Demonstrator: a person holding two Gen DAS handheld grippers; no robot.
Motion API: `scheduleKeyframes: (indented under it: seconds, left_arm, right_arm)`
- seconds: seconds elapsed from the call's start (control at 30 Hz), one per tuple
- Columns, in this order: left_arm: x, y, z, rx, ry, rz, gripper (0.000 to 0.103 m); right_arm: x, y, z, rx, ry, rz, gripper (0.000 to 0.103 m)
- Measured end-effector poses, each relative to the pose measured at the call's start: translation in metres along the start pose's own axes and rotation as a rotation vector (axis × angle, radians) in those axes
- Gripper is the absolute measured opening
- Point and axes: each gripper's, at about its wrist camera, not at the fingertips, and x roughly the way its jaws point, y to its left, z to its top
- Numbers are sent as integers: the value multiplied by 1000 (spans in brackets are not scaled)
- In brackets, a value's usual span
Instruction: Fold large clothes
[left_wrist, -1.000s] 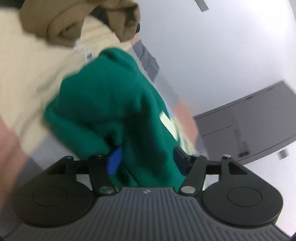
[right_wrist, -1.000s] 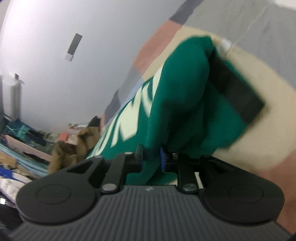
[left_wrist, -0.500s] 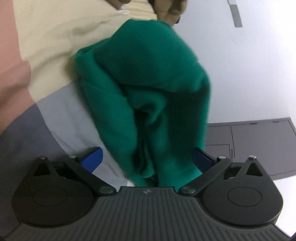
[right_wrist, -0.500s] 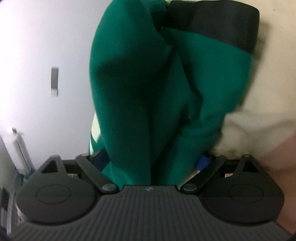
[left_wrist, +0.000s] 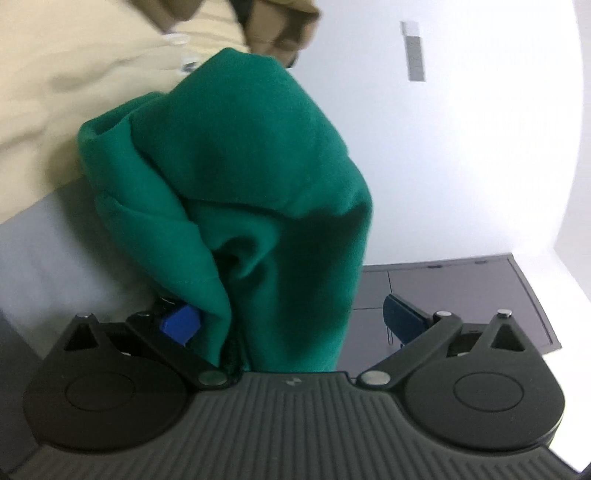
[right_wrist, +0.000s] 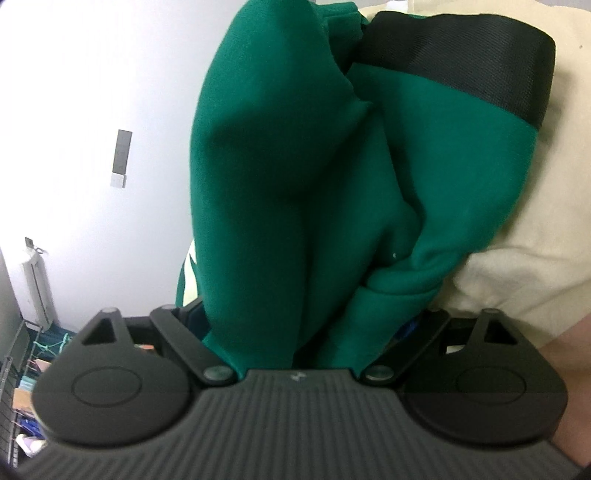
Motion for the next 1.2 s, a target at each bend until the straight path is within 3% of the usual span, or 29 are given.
scheduleKeyframes:
  seconds: [0.33,0.5,0.73,0.87,0.93,1.07,1.1,1.13,1.2]
  left_arm:
    - [16,25,20,-227,-102,128,103]
    - [26,22,26,-195,-113,171,103]
    - [33,26,30,-106,-86,206,101]
    - [39,21,32,-63,-87,241,86]
    - [39,21,34,-47,-83,248,78]
    - [40,18,35,20,-77,246,60]
    - [39,17,35,38,-75,241,56]
    - [39,16,35,54,-71,237,55]
    - [37,12,35,81,-65,232,50]
  right_arm:
    - [-2,1,-4,-35,-3,6,92]
    - [1,5,-2,-25,-4,-3,92]
    - [3,3,13,140,-20,36,95]
    - [22,3,18,157,-44,-25,96]
    - [33,7,20,131,-56,-31,103]
    - [47,20,22,52,-65,-53,103]
    - [48,22,22,29,-66,-44,96]
    - [47,23,23,2,-62,-34,80]
    - [42,26,27,-56,-42,-9,67]
